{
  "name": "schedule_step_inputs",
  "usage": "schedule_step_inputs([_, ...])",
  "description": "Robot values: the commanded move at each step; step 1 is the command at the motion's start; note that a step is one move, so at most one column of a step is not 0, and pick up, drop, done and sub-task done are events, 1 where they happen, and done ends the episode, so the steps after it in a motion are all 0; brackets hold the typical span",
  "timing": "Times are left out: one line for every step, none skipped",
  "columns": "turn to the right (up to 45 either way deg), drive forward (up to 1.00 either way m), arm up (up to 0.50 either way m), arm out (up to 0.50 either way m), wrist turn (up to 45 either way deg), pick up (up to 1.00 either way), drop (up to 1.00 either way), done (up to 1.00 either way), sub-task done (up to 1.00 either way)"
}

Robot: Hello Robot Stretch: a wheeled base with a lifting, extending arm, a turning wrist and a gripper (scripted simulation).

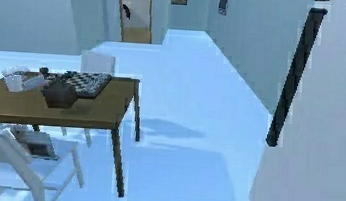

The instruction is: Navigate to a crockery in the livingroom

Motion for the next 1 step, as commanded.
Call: schedule_step_inputs([3.0,0.0,0.0,0.0,0.0,0.0,0.0,0.0,0.0])
